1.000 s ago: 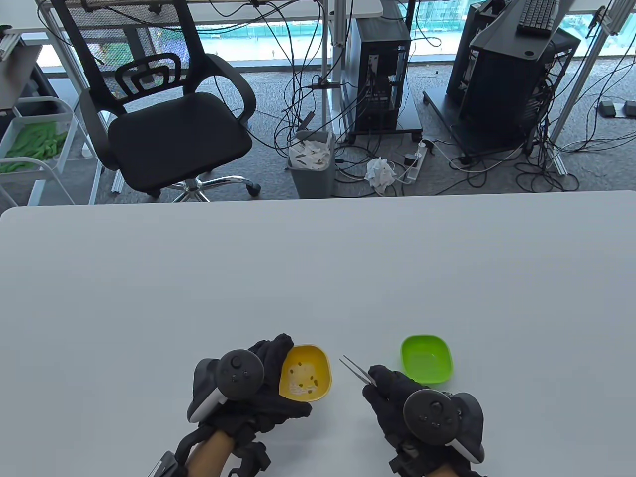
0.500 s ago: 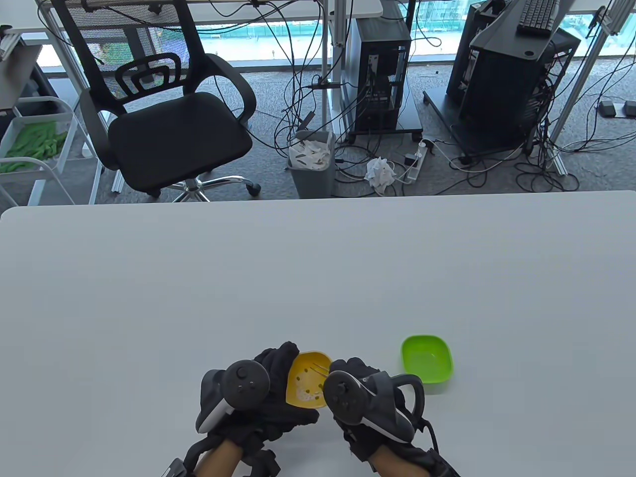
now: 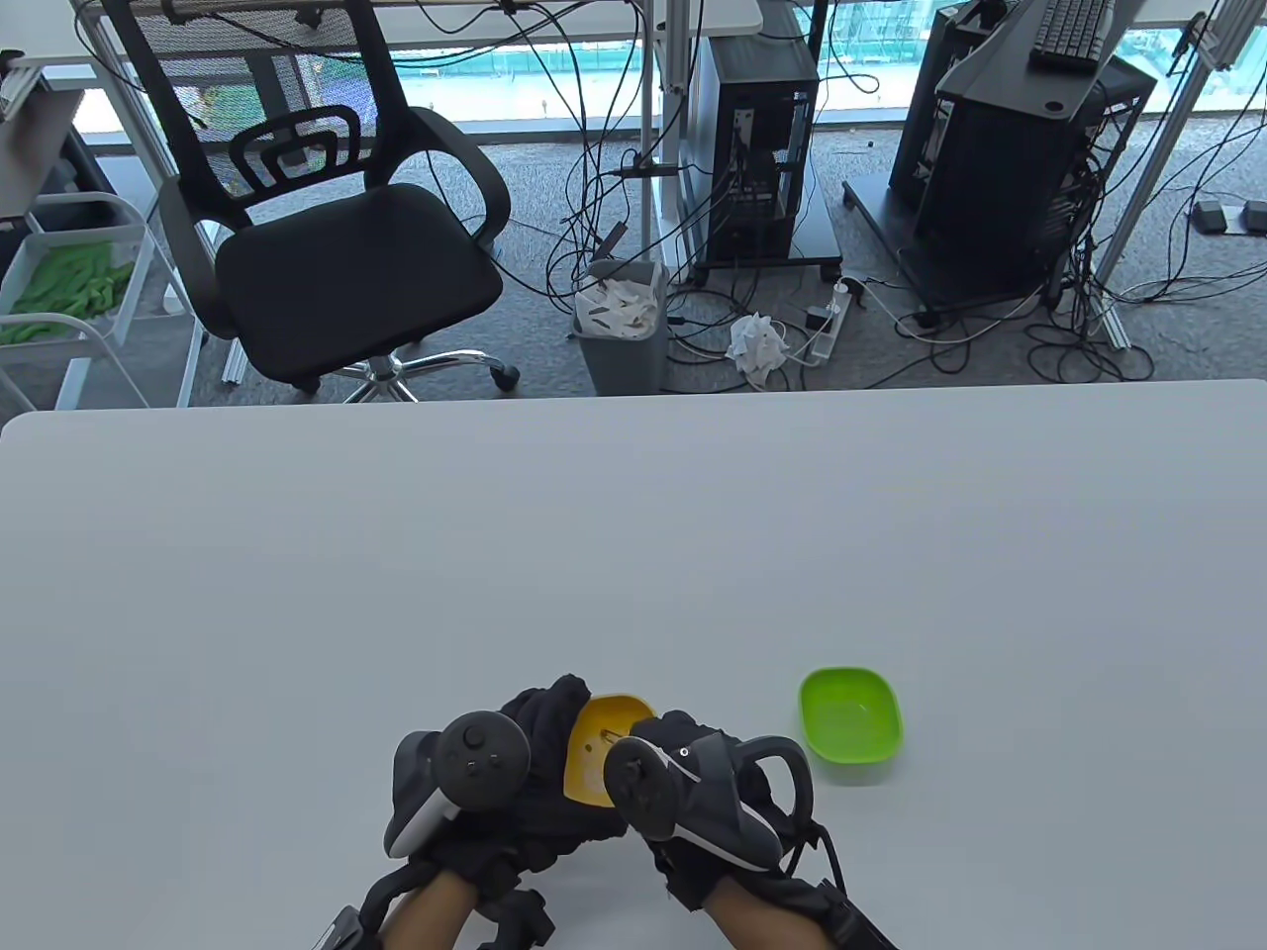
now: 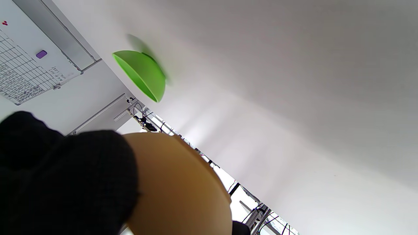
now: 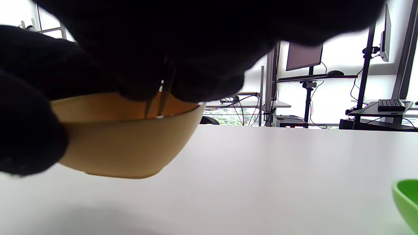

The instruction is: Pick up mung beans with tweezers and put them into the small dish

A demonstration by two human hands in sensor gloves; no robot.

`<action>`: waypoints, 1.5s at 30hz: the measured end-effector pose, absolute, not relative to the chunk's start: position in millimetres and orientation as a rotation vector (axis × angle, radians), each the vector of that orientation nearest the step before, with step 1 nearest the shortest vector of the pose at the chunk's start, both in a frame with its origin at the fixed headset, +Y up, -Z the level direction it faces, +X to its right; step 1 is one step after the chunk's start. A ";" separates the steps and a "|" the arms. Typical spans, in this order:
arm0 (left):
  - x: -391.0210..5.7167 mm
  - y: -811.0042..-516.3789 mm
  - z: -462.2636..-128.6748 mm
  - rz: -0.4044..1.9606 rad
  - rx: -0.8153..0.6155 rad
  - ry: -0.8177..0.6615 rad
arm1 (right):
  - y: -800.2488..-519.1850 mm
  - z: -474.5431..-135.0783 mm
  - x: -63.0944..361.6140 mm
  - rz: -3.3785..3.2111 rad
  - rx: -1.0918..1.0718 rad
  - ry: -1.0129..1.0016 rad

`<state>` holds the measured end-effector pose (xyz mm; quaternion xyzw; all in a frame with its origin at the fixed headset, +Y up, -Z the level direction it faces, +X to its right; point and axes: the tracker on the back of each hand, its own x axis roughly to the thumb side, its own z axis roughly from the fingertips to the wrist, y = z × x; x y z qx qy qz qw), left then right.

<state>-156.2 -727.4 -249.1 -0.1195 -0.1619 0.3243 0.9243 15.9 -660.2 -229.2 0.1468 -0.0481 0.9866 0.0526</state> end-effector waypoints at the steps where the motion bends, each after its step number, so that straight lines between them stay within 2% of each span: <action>1: -156.2 -727.5 -249.0 0.666 -0.245 -0.333 | -660.2 -229.3 15.8 3.000 0.448 -0.145; 5: -156.7 -726.9 -248.3 0.667 -0.239 -0.330 | -658.9 -227.2 20.6 2.962 0.462 -0.183; 8: -159.5 -728.4 -249.1 0.681 -0.241 -0.317 | -647.9 -220.7 42.0 2.875 0.405 -0.262; 13: -162.4 -731.9 -251.0 0.687 -0.253 -0.295 | -630.8 -214.2 124.5 2.750 0.082 -0.453; 14: -162.2 -732.0 -251.3 0.689 -0.254 -0.295 | -633.1 -215.3 155.0 2.748 -0.045 -0.460; 16: -161.2 -731.6 -251.3 0.689 -0.252 -0.300 | -642.1 -216.2 187.9 2.748 -0.167 -0.438; 20: -157.2 -729.6 -250.2 0.681 -0.238 -0.324 | -669.7 -215.8 223.8 2.772 -0.336 -0.372; 23: -154.9 -729.8 -248.7 0.666 -0.237 -0.335 | -689.0 -217.2 231.0 2.747 -0.353 -0.294; 45: -153.2 -730.8 -248.5 0.651 -0.247 -0.334 | -693.8 -219.5 229.4 2.749 -0.372 -0.239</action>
